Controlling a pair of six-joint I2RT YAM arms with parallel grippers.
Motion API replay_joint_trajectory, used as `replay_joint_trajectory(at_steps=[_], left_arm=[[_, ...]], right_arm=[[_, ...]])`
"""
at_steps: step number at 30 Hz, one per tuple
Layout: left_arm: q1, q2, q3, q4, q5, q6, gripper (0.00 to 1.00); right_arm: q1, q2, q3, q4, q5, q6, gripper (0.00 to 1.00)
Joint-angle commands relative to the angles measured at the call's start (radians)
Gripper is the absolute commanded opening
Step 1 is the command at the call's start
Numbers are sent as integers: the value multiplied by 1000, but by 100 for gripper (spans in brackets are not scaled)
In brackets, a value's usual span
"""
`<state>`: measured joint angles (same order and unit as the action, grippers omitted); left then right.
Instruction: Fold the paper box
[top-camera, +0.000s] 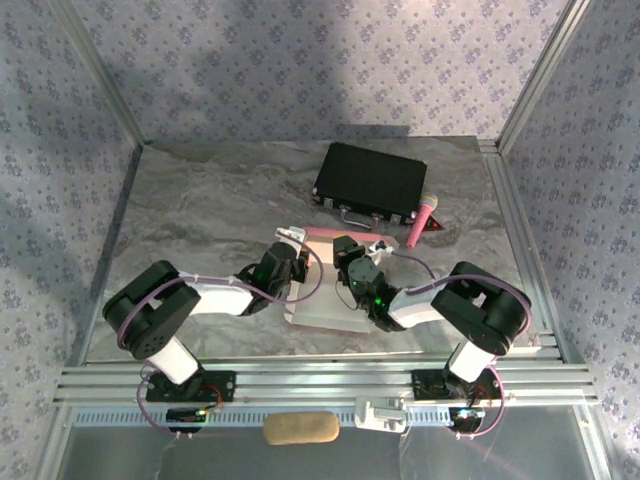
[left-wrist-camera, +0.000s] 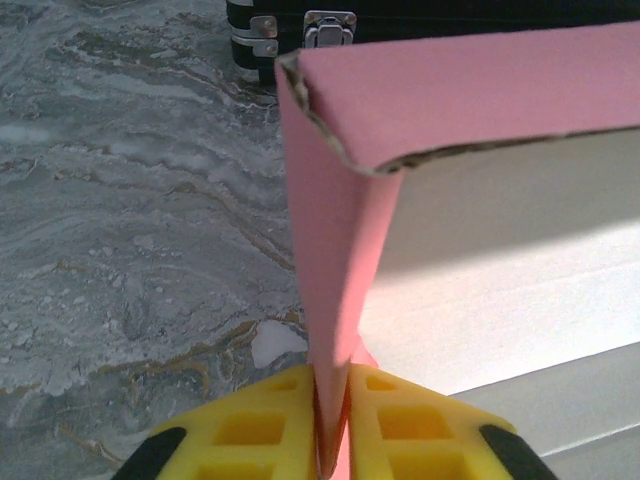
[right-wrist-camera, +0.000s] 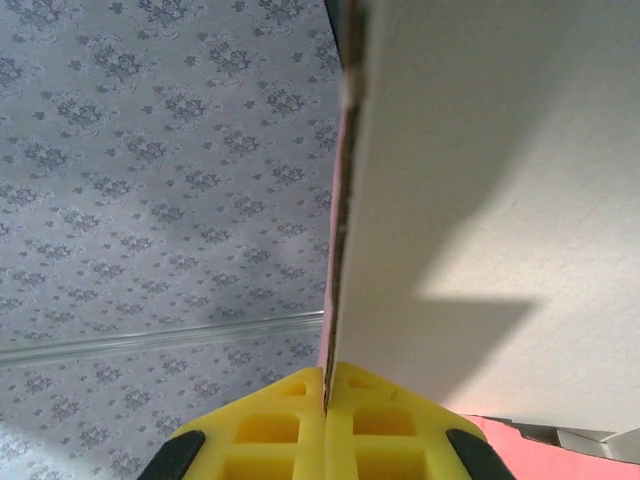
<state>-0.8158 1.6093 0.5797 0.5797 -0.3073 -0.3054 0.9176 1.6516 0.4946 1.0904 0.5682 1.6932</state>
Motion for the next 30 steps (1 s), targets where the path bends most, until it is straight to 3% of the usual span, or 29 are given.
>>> replay_joint_trajectory(at_steps=[1, 2, 4, 5, 9, 14, 17, 21, 23, 30], left_arm=[[4, 50, 16, -38, 17, -21, 19], [7, 53, 14, -38, 14, -32, 18], [10, 62, 9, -26, 13, -47, 3], [13, 67, 8, -23, 14, -54, 0], [15, 72, 6, -17, 12, -62, 0], [11, 31, 8, -71, -69, -122, 0], [8, 2, 19, -122, -87, -149, 0], [8, -65, 35, -212, -76, -182, 0], [11, -100, 62, -303, -80, -194, 0], [24, -175, 217, -690, -44, -291, 0]], right_arm=[[13, 3, -3, -31, -64, 0, 0], [12, 3, -2, -31, -64, 0, 0], [13, 3, -3, -32, -64, 0, 0], [13, 3, -4, -32, -62, 0, 0], [12, 0, -5, -34, -63, 0, 0], [5, -10, 1, -65, -74, -3, 0], [-11, -46, 21, -178, -107, -4, 0], [-35, -185, 40, -420, -121, -41, 45], [-45, -285, 58, -557, -114, -83, 59], [-96, -591, 215, -1121, -127, -241, 70]])
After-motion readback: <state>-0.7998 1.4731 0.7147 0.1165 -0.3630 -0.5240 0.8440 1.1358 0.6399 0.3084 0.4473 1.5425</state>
